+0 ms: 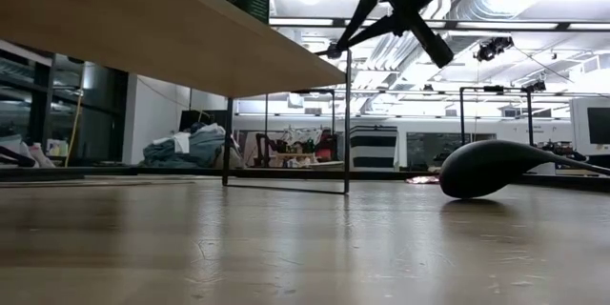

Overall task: Shelf spices
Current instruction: Prepare the shelf

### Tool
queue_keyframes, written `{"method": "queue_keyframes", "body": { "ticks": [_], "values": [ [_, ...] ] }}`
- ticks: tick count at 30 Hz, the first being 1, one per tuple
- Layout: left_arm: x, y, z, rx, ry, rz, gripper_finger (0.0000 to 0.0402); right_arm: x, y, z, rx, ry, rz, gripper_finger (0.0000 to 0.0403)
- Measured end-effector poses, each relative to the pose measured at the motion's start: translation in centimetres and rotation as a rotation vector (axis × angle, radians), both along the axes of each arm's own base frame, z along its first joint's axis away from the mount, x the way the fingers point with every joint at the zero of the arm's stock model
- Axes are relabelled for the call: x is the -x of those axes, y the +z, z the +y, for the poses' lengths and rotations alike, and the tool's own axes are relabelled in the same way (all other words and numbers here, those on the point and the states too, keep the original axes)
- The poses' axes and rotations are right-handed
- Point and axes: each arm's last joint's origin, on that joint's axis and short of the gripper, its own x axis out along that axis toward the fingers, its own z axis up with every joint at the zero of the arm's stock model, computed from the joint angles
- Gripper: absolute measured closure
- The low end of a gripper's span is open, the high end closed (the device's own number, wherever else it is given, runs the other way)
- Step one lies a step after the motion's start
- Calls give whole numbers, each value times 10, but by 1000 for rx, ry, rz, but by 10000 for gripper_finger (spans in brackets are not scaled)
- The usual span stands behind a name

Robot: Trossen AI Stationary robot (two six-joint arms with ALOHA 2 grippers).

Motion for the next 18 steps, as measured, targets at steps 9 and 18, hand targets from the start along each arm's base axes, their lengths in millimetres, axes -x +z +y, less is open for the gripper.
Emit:
{"method": "queue_keyframes", "body": {
  "ticks": [9, 18],
  "values": [
    [-27, -57, -9, 390, -175, 234, 401, -3, -3, -45, 84, -109, 81, 403],
    [-57, -86, -21, 549, -340, 212, 401, -6, 0, -92, 144, -105, 135, 403]
  ]
}}
